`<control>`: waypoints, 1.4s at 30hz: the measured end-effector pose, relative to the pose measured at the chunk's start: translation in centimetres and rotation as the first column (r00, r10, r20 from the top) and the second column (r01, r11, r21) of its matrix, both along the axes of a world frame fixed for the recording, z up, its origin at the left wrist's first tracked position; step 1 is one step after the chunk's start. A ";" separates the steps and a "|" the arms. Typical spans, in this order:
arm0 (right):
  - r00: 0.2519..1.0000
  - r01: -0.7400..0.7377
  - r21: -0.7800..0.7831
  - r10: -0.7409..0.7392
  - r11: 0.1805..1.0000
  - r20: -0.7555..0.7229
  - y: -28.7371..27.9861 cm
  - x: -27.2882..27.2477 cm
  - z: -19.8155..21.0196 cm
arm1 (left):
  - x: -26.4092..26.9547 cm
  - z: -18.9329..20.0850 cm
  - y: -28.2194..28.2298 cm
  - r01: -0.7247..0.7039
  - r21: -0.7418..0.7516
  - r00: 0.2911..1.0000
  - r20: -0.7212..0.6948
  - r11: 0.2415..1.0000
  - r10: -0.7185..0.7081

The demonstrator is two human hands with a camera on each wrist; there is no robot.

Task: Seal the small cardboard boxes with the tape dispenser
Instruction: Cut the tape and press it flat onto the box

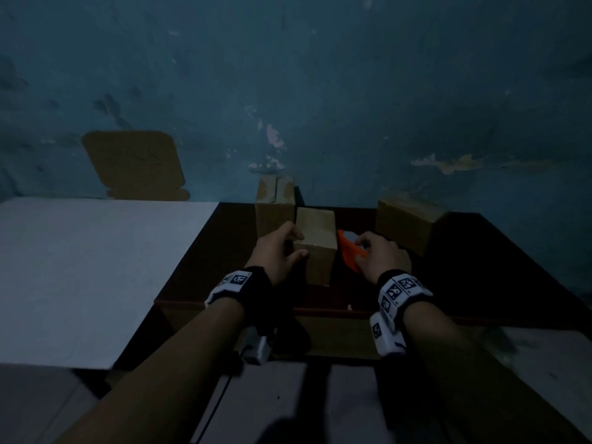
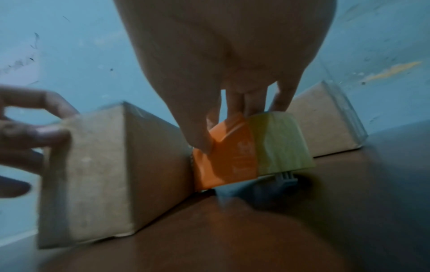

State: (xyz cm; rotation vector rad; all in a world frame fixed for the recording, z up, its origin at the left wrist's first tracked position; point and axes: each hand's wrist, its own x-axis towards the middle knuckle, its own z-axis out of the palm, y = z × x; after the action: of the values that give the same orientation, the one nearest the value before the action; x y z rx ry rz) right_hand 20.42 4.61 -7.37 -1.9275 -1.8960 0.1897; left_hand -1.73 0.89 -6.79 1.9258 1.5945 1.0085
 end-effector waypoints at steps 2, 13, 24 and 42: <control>1.000 0.025 0.000 -0.025 1.000 0.007 0.5 0.5 -0.1 | 0.5 -0.3 0.3 0.025 0.026 1.000 -0.005 0.999 -0.025; 0.976 -0.101 0.198 0.135 0.975 -0.169 1.2 -1.3 0.9 | -1.2 2.7 5.9 -0.229 0.270 0.941 -0.183 0.935 0.283; 0.889 -0.343 0.227 0.393 0.912 -0.235 1.5 -4.7 1.2 | -2.3 1.6 12.2 -0.193 -0.020 0.787 -0.600 0.981 0.143; 0.901 -0.411 0.182 0.428 0.893 -0.063 3.0 -5.1 -0.3 | -2.5 2.9 6.6 -0.132 0.004 0.692 -0.716 0.991 0.095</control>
State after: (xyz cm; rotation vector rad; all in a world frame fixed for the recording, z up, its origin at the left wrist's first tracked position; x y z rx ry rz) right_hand 15.35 7.64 -7.65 -1.3534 -2.1628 0.2450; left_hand -4.19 7.53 -3.90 2.3681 2.1338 0.2094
